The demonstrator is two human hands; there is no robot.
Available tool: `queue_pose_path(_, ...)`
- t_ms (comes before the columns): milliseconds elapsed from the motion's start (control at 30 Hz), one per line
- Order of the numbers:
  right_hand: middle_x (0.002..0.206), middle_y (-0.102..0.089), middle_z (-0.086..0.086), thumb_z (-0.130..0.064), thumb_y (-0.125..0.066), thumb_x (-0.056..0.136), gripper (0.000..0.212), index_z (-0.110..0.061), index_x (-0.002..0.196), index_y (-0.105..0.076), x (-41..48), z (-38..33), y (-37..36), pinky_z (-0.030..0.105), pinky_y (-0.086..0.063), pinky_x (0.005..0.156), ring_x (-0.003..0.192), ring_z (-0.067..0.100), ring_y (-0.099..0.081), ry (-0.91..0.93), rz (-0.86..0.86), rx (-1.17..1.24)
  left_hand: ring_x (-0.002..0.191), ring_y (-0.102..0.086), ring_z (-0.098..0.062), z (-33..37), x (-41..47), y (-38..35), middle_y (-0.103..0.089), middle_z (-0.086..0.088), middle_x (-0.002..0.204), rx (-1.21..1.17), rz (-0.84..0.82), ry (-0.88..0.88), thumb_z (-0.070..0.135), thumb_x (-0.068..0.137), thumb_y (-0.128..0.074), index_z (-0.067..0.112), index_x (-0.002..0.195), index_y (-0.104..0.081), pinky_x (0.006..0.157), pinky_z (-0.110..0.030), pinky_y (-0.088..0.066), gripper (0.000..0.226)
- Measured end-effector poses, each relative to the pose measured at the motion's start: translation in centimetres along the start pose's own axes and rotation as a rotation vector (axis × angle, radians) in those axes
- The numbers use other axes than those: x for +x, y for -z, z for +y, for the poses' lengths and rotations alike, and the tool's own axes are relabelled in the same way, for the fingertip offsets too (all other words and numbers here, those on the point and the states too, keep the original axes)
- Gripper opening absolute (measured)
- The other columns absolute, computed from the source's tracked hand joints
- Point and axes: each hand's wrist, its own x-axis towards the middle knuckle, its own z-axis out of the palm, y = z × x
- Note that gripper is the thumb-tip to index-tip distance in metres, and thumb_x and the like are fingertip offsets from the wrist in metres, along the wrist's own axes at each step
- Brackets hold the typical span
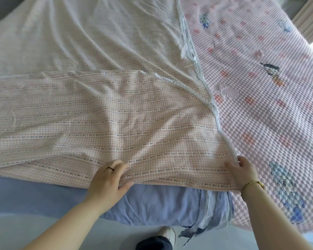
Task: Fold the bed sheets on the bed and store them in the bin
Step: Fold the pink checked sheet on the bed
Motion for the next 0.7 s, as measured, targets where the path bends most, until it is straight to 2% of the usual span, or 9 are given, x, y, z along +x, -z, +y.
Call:
queue_pose_path(67, 0.074, -0.053, 0.004, -0.007, -0.05, 0.089, 0.015, -0.004, 0.101, -0.058, 0.1, 0.6, 0.0, 0.029, -0.038, 0.063, 0.071, 0.025, -0.049, 0.135, 0.088, -0.091, 0.062, -0.063, -0.015, 1.6, 1.1, -0.9, -0.064, 0.005, 0.081, 0.02, -0.018, -0.051, 0.045, 0.062, -0.073, 0.022, 0.093, -0.057, 0.055, -0.024, -0.05, 0.042)
queue_pose_path(133, 0.077, -0.056, 0.009, 0.0, -0.051, 0.086, 0.017, -0.001, 0.098, -0.063, -0.3, 1.3, -0.5, 0.03, -0.035, 0.067, 0.075, 0.025, -0.047, 0.397, 0.217, -0.277, 0.054, -0.062, -0.012, 2.8, 2.1, -2.0, -0.063, 0.009, 0.069, 0.034, -0.058, -0.078, 0.036, 0.038, -0.092, 0.023, 0.074, -0.066, 0.049, -0.023, -0.049, 0.047)
queue_pose_path(233, 0.073, -0.061, 0.009, -0.012, -0.049, 0.076, 0.025, -0.005, 0.085, -0.071, -1.0, 2.8, -1.2, 0.031, -0.046, 0.061, 0.075, 0.018, -0.045, 0.889, 0.382, -0.51, 0.047, -0.058, -0.009, 3.8, 3.1, -3.3, -0.056, 0.011, 0.053, 0.065, -0.123, -0.1, 0.028, 0.023, -0.095, 0.027, 0.051, -0.062, 0.046, -0.02, -0.045, 0.043)
queue_pose_path(333, 0.074, -0.064, 0.001, -0.02, -0.043, 0.075, 0.032, -0.014, 0.085, -0.073, -0.8, 4.6, -1.5, 0.025, -0.049, 0.058, 0.076, 0.012, -0.043, 1.023, 0.313, -0.579, 0.045, -0.057, -0.011, 3.9, 3.3, -3.6, -0.054, 0.009, 0.051, 0.06, -0.178, -0.082, 0.026, 0.021, -0.095, 0.027, 0.048, -0.059, 0.044, -0.02, -0.036, 0.044)
queue_pose_path(467, 0.077, -0.066, -0.001, -0.021, -0.043, 0.077, 0.031, -0.016, 0.092, -0.07, -0.5, 5.5, -1.1, 0.024, -0.051, 0.055, 0.069, 0.015, -0.061, 1.025, 0.266, -0.556, 0.05, -0.059, -0.012, 4.0, 3.0, -3.5, -0.058, 0.01, 0.06, 0.082, -0.208, -0.091, 0.033, 0.023, -0.094, 0.022, 0.058, -0.064, 0.045, -0.023, -0.045, 0.047)
queue_pose_path(533, 0.081, -0.067, 0.001, -0.02, -0.045, 0.08, 0.029, -0.018, 0.102, -0.063, -0.7, 5.1, -0.7, 0.025, -0.049, 0.053, 0.064, 0.021, -0.065, 0.899, 0.225, -0.536, 0.05, -0.059, -0.013, 4.0, 3.1, -3.5, -0.058, 0.01, 0.059, 0.067, -0.216, -0.087, 0.028, 0.022, -0.094, 0.022, 0.056, -0.064, 0.047, -0.021, -0.046, 0.046)
queue_pose_path(600, 0.082, -0.063, 0.001, -0.02, -0.05, 0.089, 0.016, -0.022, 0.103, -0.057, -0.8, 4.3, 0.0, 0.029, -0.045, 0.059, 0.071, 0.025, -0.062, 0.513, 0.107, -0.423, 0.047, -0.058, -0.012, 4.2, 3.5, -3.4, -0.056, 0.012, 0.054, 0.049, -0.255, -0.073, 0.024, 0.02, -0.094, 0.024, 0.051, -0.061, 0.049, -0.017, -0.044, 0.045)
queue_pose_path(633, 0.075, -0.057, 0.001, -0.021, -0.052, 0.091, 0.002, -0.022, 0.089, -0.052, -0.4, 4.0, 0.2, 0.029, -0.04, 0.06, 0.069, 0.024, -0.056, 0.284, -0.017, -0.263, 0.046, -0.057, -0.01, 4.2, 3.7, -3.4, -0.056, 0.013, 0.052, 0.051, -0.27, -0.07, 0.023, 0.019, -0.094, 0.025, 0.049, -0.06, 0.05, -0.015, -0.042, 0.045)
queue_pose_path(700, 0.059, -0.04, 0.001, -0.022, -0.053, 0.092, 0.032, -0.014, 0.063, -0.041, 0.8, 4.7, 0.5, 0.028, -0.03, 0.053, 0.057, 0.019, -0.039, 0.044, -0.161, -0.036, 0.046, -0.056, -0.009, 4.1, 3.9, -3.3, -0.055, 0.014, 0.051, 0.025, -0.289, -0.051, 0.021, 0.02, -0.095, 0.026, 0.048, -0.059, 0.054, -0.016, -0.038, 0.045)
